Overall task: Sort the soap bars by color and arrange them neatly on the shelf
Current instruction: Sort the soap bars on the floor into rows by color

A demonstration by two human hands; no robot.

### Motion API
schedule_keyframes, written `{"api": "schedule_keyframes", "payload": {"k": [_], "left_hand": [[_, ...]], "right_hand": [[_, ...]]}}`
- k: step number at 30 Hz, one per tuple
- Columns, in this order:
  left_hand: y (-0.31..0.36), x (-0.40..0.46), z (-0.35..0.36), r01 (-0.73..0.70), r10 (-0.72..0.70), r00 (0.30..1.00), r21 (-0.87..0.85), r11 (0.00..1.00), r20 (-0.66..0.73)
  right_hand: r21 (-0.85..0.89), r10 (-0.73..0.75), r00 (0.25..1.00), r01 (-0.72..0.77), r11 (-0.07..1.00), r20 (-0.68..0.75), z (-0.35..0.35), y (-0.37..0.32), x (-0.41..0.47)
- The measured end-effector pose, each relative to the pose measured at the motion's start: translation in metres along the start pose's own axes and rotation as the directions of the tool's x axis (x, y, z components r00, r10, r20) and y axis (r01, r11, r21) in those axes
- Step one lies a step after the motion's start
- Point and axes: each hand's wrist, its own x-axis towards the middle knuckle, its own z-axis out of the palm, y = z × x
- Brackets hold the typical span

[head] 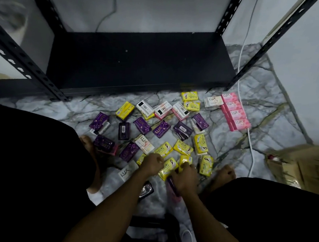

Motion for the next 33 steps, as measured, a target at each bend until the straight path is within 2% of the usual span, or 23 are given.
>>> {"api": "schedule_keyframes", "payload": {"k": [5,8,12,16,19,23,25,28,33], "left_hand": [[0.040,0.025,-0.050,-0.090,0.091,0.987,0.013,0.996,-0.132],[0.066,0.047,-0.076,-0.111,0.112,0.978,0.013,0.994,-0.177],[0.095,0.086,-0.095,-0.146,0.150,0.959,0.038,0.989,-0.241],[0.110,0.128,-0.096,-0.157,0.227,0.924,0.235,0.959,-0.308],[0.106,0.153,-0.087,-0.149,0.251,0.926,0.338,0.929,-0.282],[0.092,0.170,-0.081,-0.120,0.320,0.898,0.532,0.838,-0.303],[0.090,0.167,-0.083,-0.123,0.325,0.887,0.510,0.851,-0.329],[0.086,0.149,-0.085,-0.111,0.263,0.902,0.404,0.908,-0.343],[0.058,0.110,-0.067,-0.052,0.156,0.946,0.344,0.937,-0.284]], "right_hand": [[0.188,-0.076,0.997,0.076,0.979,-0.005,-0.024,-0.037,0.056],[0.268,-0.124,0.990,0.136,0.954,-0.061,-0.039,-0.053,0.096],[0.240,-0.166,0.978,0.193,0.951,-0.128,-0.053,-0.072,0.150],[0.211,-0.166,0.982,0.183,0.960,-0.094,-0.046,-0.081,0.210],[0.197,-0.194,0.980,0.199,0.960,-0.043,-0.046,-0.092,0.225],[0.057,-0.262,0.964,0.264,0.963,-0.035,-0.038,-0.093,0.235],[0.098,-0.258,0.966,0.260,0.961,-0.037,-0.036,-0.093,0.234],[0.271,-0.232,0.973,0.229,0.935,-0.024,-0.030,-0.085,0.223],[0.369,-0.252,0.965,0.209,0.906,0.073,-0.009,-0.068,0.177]]}}
